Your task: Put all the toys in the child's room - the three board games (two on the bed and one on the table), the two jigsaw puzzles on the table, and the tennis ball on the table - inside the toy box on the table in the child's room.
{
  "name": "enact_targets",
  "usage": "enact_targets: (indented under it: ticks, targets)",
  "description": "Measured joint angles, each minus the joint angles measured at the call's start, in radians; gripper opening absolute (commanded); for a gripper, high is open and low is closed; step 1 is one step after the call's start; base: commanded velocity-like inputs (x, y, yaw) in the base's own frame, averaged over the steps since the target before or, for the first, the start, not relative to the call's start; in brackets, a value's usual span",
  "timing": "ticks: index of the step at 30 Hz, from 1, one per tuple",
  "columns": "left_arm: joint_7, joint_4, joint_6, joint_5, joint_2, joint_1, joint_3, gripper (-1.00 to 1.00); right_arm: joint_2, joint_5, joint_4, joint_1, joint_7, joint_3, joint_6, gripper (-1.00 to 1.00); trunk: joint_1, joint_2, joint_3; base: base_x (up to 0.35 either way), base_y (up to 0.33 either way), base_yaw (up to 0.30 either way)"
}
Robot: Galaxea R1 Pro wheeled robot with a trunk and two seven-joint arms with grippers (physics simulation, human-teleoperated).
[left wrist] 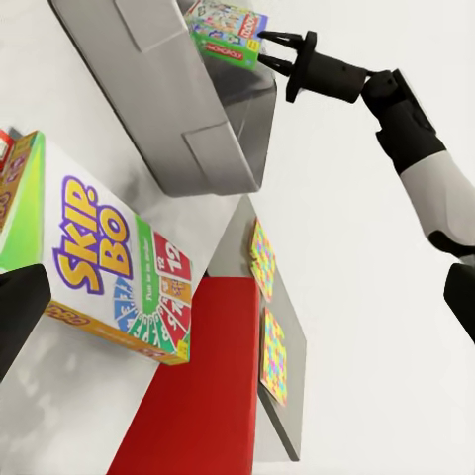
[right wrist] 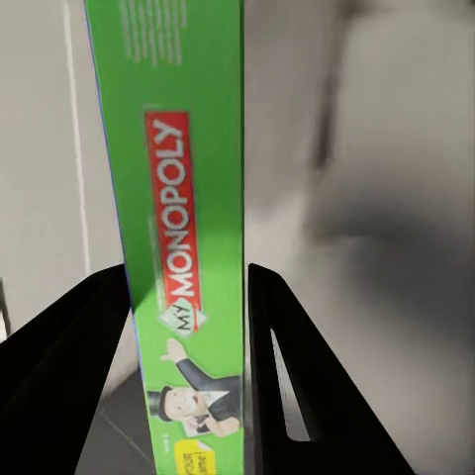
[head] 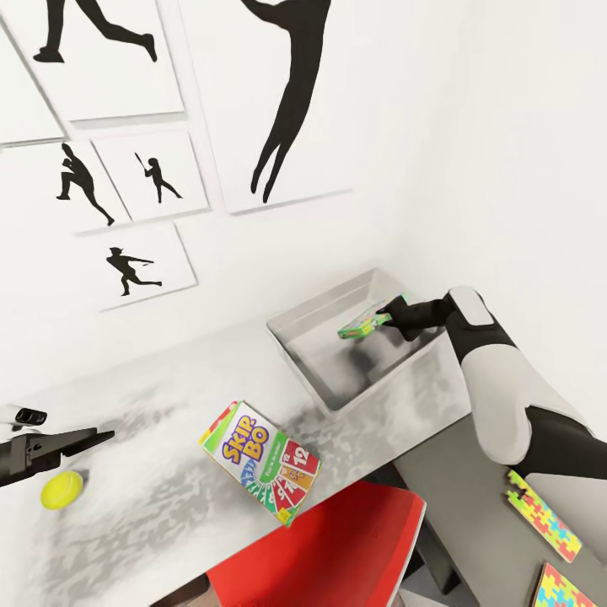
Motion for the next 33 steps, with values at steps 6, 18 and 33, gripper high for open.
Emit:
enact_targets:
  ticks: [6, 18, 33]
  targets:
    - [0.0, 0.0, 0.0, 0.0, 0.0, 0.0, 0.0, 1.0, 0.0, 0.0, 0.002, -0.009, 0.001, -0.001, 0.002, -1.0, 0.0, 0.0, 0.0, 0.0, 0.0, 0.0]
    - [0.0, 0.0, 0.0, 0.0, 0.0, 0.0, 0.002, 1.0, 0.001, 0.001, 0.006, -0.022, 0.004, -0.001, 0.001, -1.0, 0.0, 0.0, 0.0, 0.0, 0.0, 0.0]
    - [0.0, 0.0, 0.003, 0.0, 0.0, 0.0, 0.024, 1.0, 0.001, 0.002, 0.009, -0.022, 0.006, -0.001, -0.026, -1.0, 0.0, 0.0, 0.0, 0.0, 0.0, 0.0]
